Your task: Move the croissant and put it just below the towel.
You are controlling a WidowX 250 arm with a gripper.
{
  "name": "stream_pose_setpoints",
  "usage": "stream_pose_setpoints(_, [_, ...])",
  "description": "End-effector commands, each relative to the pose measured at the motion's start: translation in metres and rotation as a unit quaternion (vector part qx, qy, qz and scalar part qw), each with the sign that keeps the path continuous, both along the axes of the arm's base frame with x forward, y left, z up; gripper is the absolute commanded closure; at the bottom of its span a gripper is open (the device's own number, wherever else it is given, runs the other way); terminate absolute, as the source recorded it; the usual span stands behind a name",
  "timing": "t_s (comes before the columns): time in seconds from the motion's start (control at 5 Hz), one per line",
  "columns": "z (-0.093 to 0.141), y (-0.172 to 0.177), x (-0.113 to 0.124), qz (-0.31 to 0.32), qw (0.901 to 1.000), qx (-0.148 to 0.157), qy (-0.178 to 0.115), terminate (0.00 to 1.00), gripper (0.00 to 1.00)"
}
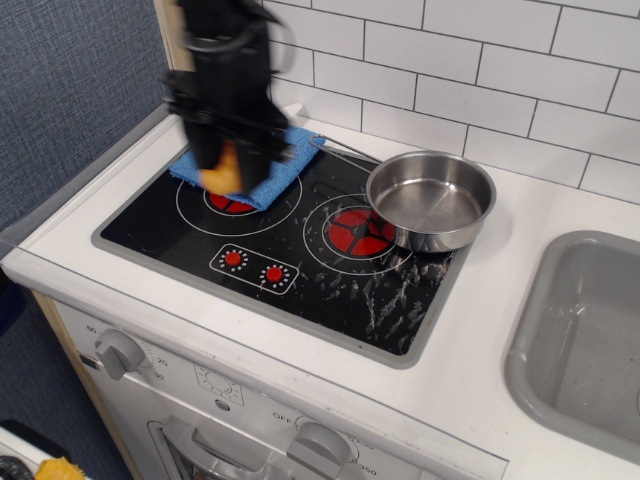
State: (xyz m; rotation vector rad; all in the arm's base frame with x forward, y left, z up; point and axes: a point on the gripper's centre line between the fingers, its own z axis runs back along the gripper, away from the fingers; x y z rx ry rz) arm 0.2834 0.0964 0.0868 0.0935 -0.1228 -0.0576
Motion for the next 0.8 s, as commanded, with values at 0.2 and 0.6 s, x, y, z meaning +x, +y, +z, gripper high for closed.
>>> stream_pose_setpoints(0.2, [-0.036,0.060,-0.021,0.064,0.9951,0.027,0.070,0.00,1.00])
stream_pose_setpoints(0.6, [-0.055,0.064,-0.019,0.088,0.9907,0.003,0.104,0.00,1.00])
